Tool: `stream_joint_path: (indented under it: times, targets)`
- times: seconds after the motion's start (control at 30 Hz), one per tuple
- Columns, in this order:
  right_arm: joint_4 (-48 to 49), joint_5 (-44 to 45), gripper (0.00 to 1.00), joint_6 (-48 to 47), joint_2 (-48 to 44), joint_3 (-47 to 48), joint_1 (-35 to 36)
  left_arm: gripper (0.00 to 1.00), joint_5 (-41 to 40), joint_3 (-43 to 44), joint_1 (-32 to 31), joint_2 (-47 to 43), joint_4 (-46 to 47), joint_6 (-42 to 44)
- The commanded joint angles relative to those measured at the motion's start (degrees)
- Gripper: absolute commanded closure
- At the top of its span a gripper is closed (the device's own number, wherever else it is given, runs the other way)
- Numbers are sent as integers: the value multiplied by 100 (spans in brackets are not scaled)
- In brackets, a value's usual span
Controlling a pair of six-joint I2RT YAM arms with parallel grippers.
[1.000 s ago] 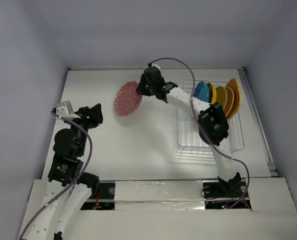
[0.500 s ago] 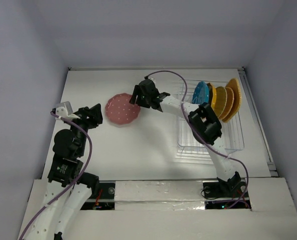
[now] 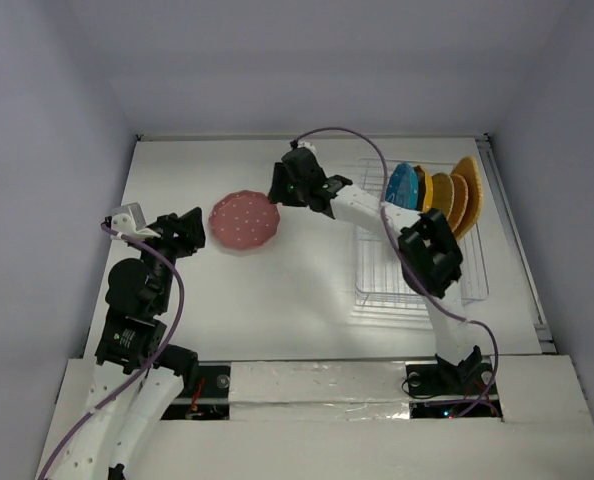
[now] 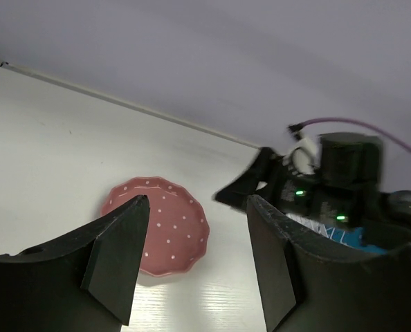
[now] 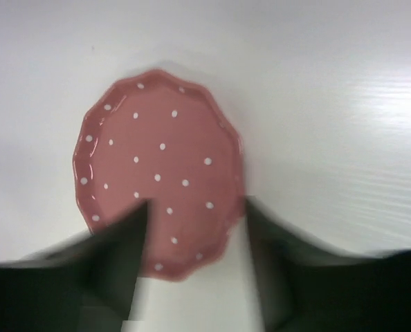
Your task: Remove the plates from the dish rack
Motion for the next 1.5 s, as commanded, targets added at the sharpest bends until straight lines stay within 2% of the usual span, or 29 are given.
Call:
stream_joint_path:
  times: [0.0,0.03,0.07,0.1,0.17,0.2,0.23,0.37,0.43,0.47,0.5,0.53,0.6,0.67,0.9,1.03,1.13,1.17,1.2,1.27,1.3,1.47]
  targets:
    - [-173,1151,88,-798,-1496,-263,43,45,21,-18,12,-76,178,56]
    - [-278,1391,100,-886,-2038,-621,-27,46,21,-18,12,-93,178,56]
    - [-366,1585,100,-983,-2322,-859,-88,51,21,-27,12,-111,196,56]
    - [-402,1857,100,-1140,-2603,-1097,-263,70,21,-27,12,-120,205,56]
    - [-638,2087,100,-1238,-3348,-1737,-483,88,21,-36,12,-128,222,65]
    - [-718,2279,100,-1291,-3588,-1923,-702,100,21,-27,12,-120,214,56]
    - [-953,2377,100,-1309,-3999,-2238,-809,100,21,-18,12,-128,187,56]
    - [-1717,2764,100,-1449,-4460,-2505,-1109,99,21,-9,12,-128,178,47]
    - [-1966,3176,100,-1467,-4505,-2540,-1161,90,21,-9,12,-128,178,56]
    - [-2080,3299,95,-1467,-4496,-2567,-1353,86,21,-9,12,-128,178,56]
    - [-2081,3353,79,-1467,-4478,-2645,-1450,79,21,-18,12,-120,178,56]
    - [-2046,3301,69,-1484,-4470,-2689,-1547,76,21,-18,12,-111,178,65]
    - [-1888,3126,55,-1554,-4426,-2777,-1741,71,21,-18,12,-85,178,65]
    - [-1870,3081,53,-1607,-4277,-2752,-1794,66,21,-18,12,-67,187,73]
    - [-1817,3038,51,-1713,-3662,-2426,-1952,63,21,-18,12,-67,231,91]
    - [-1905,3107,52,-1766,-3257,-2163,-2005,62,21,-18,12,-84,222,91]
    - [-2045,3318,57,-1853,-3099,-1900,-2005,61,21,-27,12,-93,231,91]
    - [-2124,3362,61,-1871,-3081,-1829,-2005,61,21,-27,12,-102,249,91]
    - [-2168,3441,75,-1941,-3089,-1759,-2005,60,21,-27,12,-102,249,91]
    - [-2230,3564,86,-2020,-3098,-1592,-2005,60,21,-27,12,-111,249,91]
    - [-2326,3764,98,-2099,-3098,-1530,-2005,60,21,-27,12,-120,249,91]
    - [-2546,4171,100,-2416,-3238,-899,-2005,59,21,-18,12,-163,257,91]
